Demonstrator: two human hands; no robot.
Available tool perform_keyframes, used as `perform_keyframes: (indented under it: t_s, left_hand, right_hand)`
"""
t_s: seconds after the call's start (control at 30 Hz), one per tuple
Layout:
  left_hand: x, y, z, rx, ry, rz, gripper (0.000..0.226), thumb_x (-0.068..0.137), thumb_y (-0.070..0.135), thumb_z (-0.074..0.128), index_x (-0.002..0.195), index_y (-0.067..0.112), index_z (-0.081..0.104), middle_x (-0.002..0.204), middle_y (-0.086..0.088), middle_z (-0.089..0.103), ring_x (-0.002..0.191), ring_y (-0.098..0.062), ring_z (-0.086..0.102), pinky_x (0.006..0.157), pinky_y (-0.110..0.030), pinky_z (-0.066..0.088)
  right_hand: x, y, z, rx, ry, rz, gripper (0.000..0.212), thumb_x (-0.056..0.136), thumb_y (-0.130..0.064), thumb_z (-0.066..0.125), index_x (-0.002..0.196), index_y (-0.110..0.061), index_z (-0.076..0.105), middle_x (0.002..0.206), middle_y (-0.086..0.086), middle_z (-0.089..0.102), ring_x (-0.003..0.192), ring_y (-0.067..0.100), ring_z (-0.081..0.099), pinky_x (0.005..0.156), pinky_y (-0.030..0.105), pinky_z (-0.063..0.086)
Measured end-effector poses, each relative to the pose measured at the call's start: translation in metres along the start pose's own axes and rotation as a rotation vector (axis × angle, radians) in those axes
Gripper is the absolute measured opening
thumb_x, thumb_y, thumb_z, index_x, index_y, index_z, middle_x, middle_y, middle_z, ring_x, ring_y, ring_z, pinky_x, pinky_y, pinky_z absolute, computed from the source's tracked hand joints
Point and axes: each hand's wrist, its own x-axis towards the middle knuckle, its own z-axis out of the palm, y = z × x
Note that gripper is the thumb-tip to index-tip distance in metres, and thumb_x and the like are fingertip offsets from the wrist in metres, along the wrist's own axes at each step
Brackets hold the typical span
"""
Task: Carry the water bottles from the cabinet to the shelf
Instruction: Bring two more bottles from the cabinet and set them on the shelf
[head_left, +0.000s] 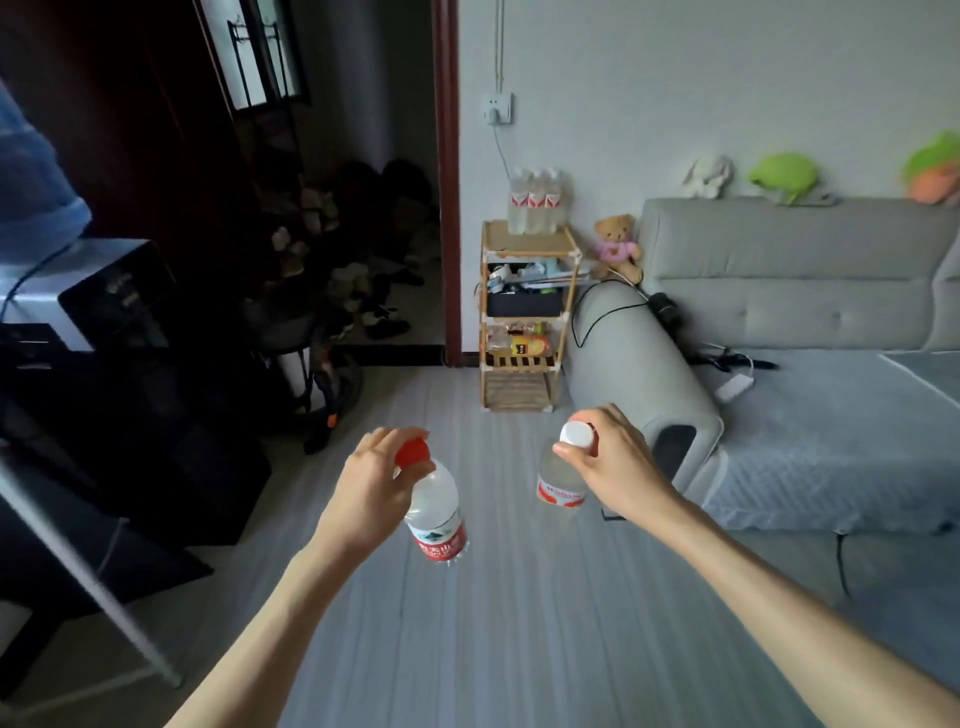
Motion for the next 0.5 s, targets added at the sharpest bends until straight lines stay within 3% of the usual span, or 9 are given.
perform_keyframes:
  t_s: [0.17, 0.33, 0.5]
  left_hand:
    - [0.106, -0.014, 0.012, -0.021, 0.013, 0.025, 0.031, 0.083, 0.013, 0.063, 0.114, 0.01, 0.06, 0.107, -0.005, 0.058, 0.097, -0.019, 0.055, 0.081, -0.024, 0.041]
    - [0.22, -0.051, 0.039, -0.016, -0.057, 0.025, 0.032, 0.084, 0.014, 0.063, 0.115, 0.01, 0.06, 0.104, -0.007, 0.058, 0.091, -0.02, 0.054, 0.077, -0.023, 0.04]
    - [0.345, -0.086, 0.058, -0.003, -0.147, 0.044, 0.033, 0.084, 0.005, 0.059, 0.117, 0.009, 0.058, 0.111, -0.011, 0.059, 0.104, -0.026, 0.053, 0.085, -0.021, 0.034]
  right_hand:
    - [0.104, 0.015, 0.01, 0.009, 0.044, -0.014, 0.023, 0.083, -0.022, 0.064, 0.102, -0.008, 0.059, 0.104, 0.008, 0.056, 0.091, 0.019, 0.052, 0.074, 0.016, 0.03]
    - [0.208, 0.039, 0.04, -0.01, -0.04, 0.013, 0.027, 0.088, -0.024, 0.057, 0.109, -0.007, 0.057, 0.107, 0.006, 0.055, 0.091, 0.012, 0.047, 0.076, 0.016, 0.032]
    - [0.313, 0.049, 0.062, -0.034, -0.047, 0.04, 0.025, 0.088, -0.021, 0.058, 0.108, -0.007, 0.057, 0.1, 0.001, 0.05, 0.089, 0.013, 0.046, 0.075, 0.015, 0.03]
